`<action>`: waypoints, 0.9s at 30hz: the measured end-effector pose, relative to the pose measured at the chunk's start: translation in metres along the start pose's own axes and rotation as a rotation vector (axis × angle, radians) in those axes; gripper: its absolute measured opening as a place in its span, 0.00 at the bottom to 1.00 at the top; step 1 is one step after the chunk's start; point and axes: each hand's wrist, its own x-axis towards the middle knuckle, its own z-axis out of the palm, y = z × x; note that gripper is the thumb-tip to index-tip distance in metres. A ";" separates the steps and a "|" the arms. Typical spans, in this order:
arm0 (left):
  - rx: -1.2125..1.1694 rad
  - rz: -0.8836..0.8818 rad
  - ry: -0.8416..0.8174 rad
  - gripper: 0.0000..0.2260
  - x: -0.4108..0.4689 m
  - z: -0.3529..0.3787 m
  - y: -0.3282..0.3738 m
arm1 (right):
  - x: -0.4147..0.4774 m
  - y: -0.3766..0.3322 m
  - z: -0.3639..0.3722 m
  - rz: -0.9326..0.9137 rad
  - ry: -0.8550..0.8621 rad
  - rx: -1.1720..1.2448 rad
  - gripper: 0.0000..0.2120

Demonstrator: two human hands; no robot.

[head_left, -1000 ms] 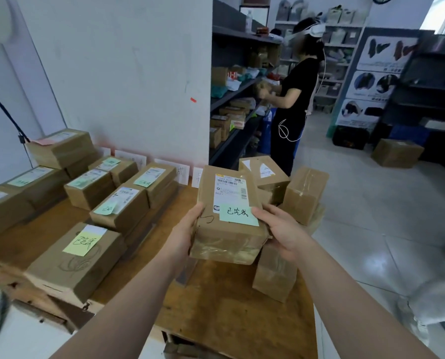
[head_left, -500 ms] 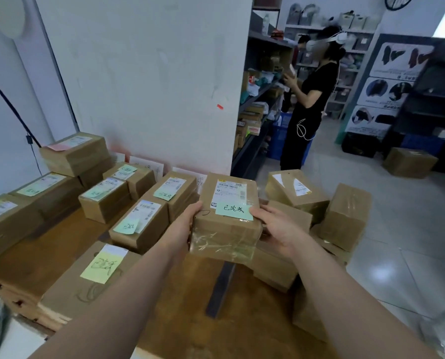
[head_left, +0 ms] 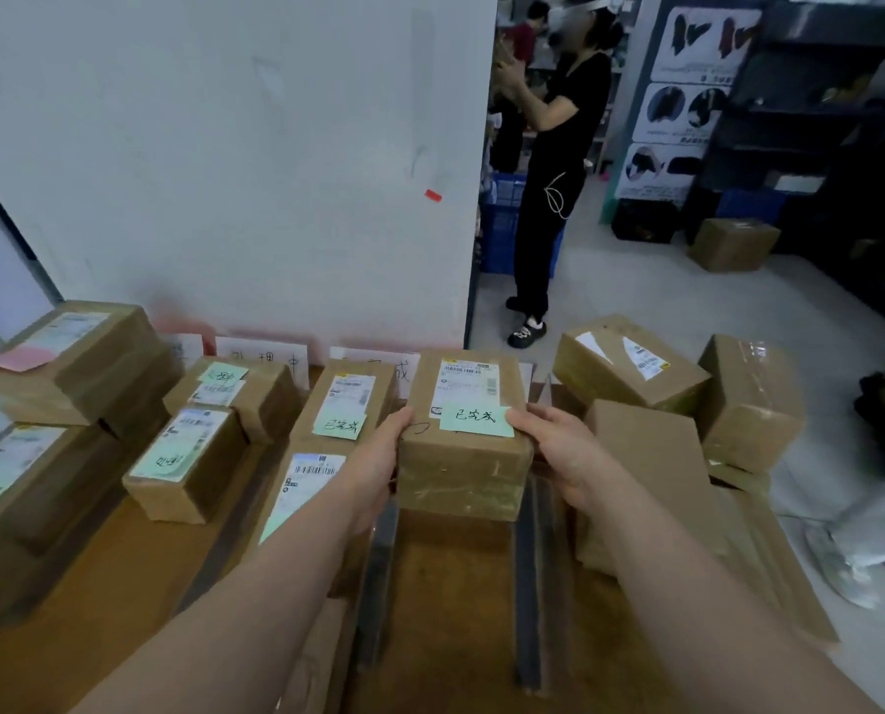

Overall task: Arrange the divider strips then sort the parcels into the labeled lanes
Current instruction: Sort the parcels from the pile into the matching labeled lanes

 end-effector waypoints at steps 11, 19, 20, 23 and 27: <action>0.117 0.121 0.098 0.15 0.019 -0.060 0.034 | 0.025 -0.015 0.072 -0.049 -0.058 0.073 0.16; 0.323 0.227 0.092 0.17 0.054 -0.124 0.070 | 0.068 -0.025 0.134 -0.094 -0.064 0.038 0.14; 0.322 0.227 0.087 0.17 0.062 -0.130 0.073 | 0.076 -0.026 0.141 -0.093 -0.047 0.044 0.13; 0.334 0.212 0.053 0.17 0.089 -0.148 0.080 | 0.102 -0.024 0.159 -0.099 -0.007 0.037 0.13; 0.365 0.179 0.050 0.19 0.120 -0.167 0.082 | 0.128 -0.014 0.179 -0.088 0.044 0.004 0.16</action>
